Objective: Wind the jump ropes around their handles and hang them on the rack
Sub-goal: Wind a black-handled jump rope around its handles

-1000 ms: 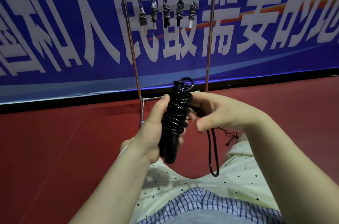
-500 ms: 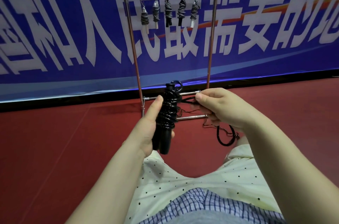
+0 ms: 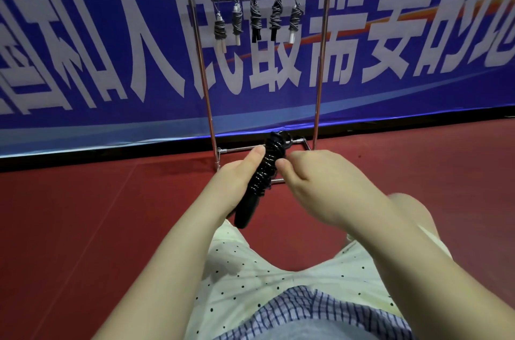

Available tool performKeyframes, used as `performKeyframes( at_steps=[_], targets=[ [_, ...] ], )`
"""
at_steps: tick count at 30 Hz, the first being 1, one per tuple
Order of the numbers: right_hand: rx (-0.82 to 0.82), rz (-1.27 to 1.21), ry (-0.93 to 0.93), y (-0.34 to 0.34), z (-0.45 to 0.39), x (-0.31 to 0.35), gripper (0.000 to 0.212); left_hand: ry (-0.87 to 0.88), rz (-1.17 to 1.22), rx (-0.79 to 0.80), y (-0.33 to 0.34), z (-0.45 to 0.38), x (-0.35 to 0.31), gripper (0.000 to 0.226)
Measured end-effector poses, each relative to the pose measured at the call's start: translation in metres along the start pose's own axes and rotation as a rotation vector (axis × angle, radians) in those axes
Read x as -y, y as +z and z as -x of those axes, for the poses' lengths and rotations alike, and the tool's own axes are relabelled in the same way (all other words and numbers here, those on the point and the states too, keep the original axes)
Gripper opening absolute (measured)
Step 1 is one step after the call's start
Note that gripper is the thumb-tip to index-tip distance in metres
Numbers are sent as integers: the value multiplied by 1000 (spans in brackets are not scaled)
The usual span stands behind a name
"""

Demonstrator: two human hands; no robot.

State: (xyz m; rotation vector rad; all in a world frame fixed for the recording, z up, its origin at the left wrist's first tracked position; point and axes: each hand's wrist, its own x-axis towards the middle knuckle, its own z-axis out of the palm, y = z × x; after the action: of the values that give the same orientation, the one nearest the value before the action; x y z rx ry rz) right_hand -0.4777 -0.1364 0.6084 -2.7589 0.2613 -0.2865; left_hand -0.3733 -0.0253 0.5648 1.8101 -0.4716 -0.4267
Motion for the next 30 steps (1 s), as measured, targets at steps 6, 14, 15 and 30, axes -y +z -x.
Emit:
performKeyframes(
  at_steps=[6,14,15,30],
  targets=[
    [-59,-255,4,5,-7,-17,29,-101,474,56,-2,1,5,50],
    [-90,-381,28,5,-7,-14,15,26,112,-75,-6,5,1,43],
    [-101,-436,39,8,-7,-13,15,72,54,-87,-7,5,-1,43],
    [-289,-761,-18,5,-9,-8,25,254,-91,-50,-5,20,-7,59]
  ],
)
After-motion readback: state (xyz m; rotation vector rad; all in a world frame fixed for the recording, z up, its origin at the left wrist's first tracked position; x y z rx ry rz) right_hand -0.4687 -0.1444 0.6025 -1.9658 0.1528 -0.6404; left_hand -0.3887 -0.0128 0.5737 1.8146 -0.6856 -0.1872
